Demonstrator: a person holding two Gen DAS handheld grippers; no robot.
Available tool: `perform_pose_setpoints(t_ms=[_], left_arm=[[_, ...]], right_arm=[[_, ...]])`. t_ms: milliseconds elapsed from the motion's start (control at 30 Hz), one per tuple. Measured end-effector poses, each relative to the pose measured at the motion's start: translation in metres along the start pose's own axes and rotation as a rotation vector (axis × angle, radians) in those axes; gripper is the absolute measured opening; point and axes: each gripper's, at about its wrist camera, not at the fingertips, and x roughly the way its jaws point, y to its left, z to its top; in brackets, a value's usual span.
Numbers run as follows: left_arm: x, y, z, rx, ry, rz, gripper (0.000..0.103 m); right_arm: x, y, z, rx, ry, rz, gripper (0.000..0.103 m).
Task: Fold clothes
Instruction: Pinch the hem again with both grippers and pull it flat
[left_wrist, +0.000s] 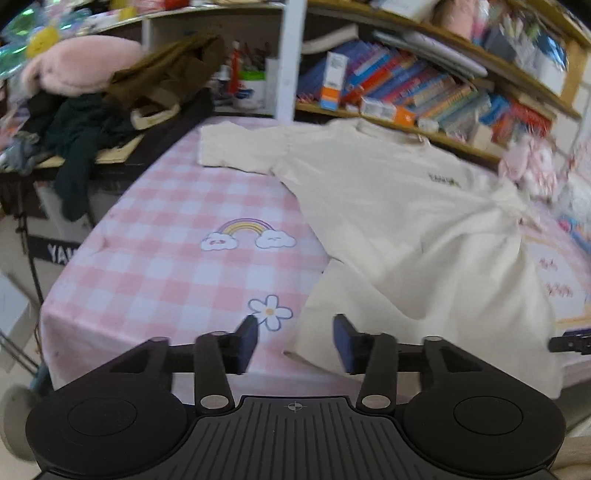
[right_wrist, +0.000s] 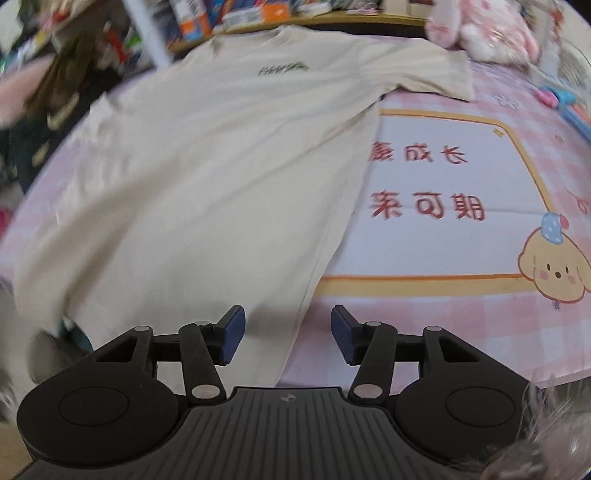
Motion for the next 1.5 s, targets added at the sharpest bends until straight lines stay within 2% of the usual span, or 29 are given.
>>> perform_pose_setpoints(t_ms=[33, 67, 133, 267, 300, 367, 400, 433, 533, 567, 700, 867, 933, 1000, 1100, 1267, 1400, 1433, 1467, 1500], left_arm=[[0.008, -0.003, 0.001, 0.035, 0.008, 0.005, 0.049], [0.012, -0.007, -0.001, 0.06, 0.014, 0.013, 0.049], [0.023, -0.012, -0.003, 0.097, 0.031, 0.021, 0.049], [0.04, -0.021, -0.009, 0.153, 0.064, 0.015, 0.049], [0.041, -0.021, -0.009, 0.151, 0.056, 0.011, 0.044], [0.042, -0.02, -0.008, 0.1, 0.067, -0.047, 0.011], [0.04, -0.018, -0.007, 0.072, 0.066, -0.057, 0.008], [0.024, -0.014, -0.006, 0.034, 0.022, -0.043, 0.007], [-0.027, -0.001, -0.003, -0.086, -0.123, 0.006, 0.006], [-0.055, 0.002, -0.003, -0.108, -0.215, 0.01, 0.006], [-0.113, 0.001, -0.016, -0.048, -0.278, 0.006, 0.005], [-0.063, 0.012, -0.066, -0.14, 0.036, 0.006, 0.006], [-0.046, 0.01, -0.078, -0.138, 0.102, 0.005, 0.006], [-0.038, 0.006, -0.081, -0.119, 0.134, -0.003, 0.007], [-0.036, 0.008, -0.073, -0.112, 0.117, -0.006, 0.014], [-0.031, 0.024, -0.046, -0.11, 0.052, 0.032, 0.033], [-0.015, 0.03, -0.026, -0.058, 0.039, 0.07, 0.036], [-0.01, 0.029, -0.023, -0.04, 0.036, 0.076, 0.036], [-0.006, 0.028, -0.019, -0.021, 0.035, 0.078, 0.038], [-0.001, 0.027, -0.016, -0.009, 0.039, 0.08, 0.04]], right_arm=[[0.0, 0.005, -0.002, -0.038, -0.004, -0.016, 0.05], [0.0, 0.009, -0.004, -0.075, -0.009, -0.032, 0.039], [0.0, 0.012, -0.007, -0.117, -0.013, -0.048, 0.01], [-0.003, 0.005, -0.01, -0.105, -0.012, -0.055, 0.006], [-0.003, 0.004, -0.011, -0.102, -0.013, -0.059, 0.006], [-0.003, 0.004, -0.011, -0.105, -0.013, -0.066, 0.005], [-0.003, 0.004, -0.011, -0.106, -0.011, -0.067, 0.005], [-0.003, 0.004, -0.01, -0.107, -0.009, -0.067, 0.005], [-0.003, 0.004, -0.009, -0.111, -0.005, -0.07, 0.005], [-0.003, 0.003, -0.009, -0.112, -0.005, -0.072, 0.005], [-0.001, 0.002, -0.005, -0.11, 0.002, -0.074, 0.004], [0.0, -0.002, 0.002, -0.111, 0.008, -0.076, 0.002], [-0.003, -0.003, 0.002, -0.126, 0.015, -0.086, 0.002], [-0.014, -0.007, 0.0, -0.148, 0.01, -0.117, 0.002], [-0.037, -0.022, -0.002, -0.147, 0.009, -0.18, 0.002], [-0.051, -0.041, -0.008, -0.065, 0.052, -0.151, 0.002], [-0.039, -0.042, -0.013, -0.026, 0.077, -0.154, 0.005], [-0.037, -0.044, -0.014, -0.014, 0.068, -0.152, 0.011], [-0.037, -0.045, -0.014, -0.002, 0.054, -0.151, 0.021], [-0.037, -0.047, -0.014, 0.011, 0.041, -0.149, 0.026]])
